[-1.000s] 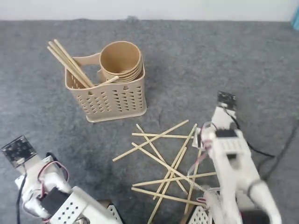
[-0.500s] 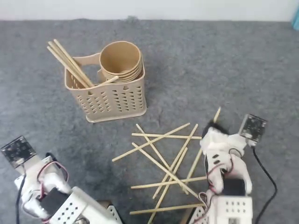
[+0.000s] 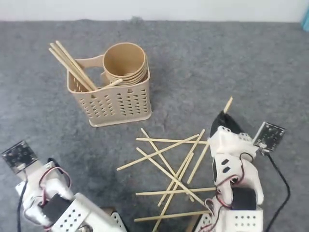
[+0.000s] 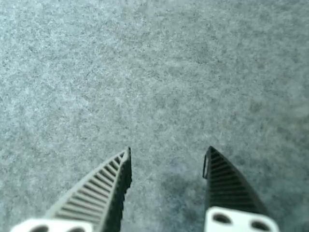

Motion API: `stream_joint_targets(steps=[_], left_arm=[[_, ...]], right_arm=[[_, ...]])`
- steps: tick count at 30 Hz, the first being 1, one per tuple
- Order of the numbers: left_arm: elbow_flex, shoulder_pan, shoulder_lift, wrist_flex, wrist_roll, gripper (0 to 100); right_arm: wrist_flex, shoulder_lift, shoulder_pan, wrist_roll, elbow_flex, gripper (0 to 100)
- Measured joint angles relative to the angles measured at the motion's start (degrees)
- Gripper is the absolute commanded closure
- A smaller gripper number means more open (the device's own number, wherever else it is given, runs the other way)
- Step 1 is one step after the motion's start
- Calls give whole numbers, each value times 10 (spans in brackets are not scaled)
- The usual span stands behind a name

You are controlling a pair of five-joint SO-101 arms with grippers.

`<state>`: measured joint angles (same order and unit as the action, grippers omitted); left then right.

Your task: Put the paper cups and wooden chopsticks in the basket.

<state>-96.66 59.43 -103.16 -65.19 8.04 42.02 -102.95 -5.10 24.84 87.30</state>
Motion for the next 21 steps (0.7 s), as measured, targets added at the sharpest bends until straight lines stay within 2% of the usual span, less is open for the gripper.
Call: stream_joint_targets(steps=[4,9,14,17,21], left_arm=[[0,0,0,0,0,766],[0,0,0,0,0,766],[0,0,0,0,0,766],[0,0,0,0,0,766],[0,0,0,0,0,766]], right_arm=[[0,0,-49,-34,-82,991],[-29,-9,-135,-139,-201,991],[-135,-10,-232,-306,-249,991],[-210,17,-243,-393,-255,991],[-316,90,-245,-456,-266,991]])
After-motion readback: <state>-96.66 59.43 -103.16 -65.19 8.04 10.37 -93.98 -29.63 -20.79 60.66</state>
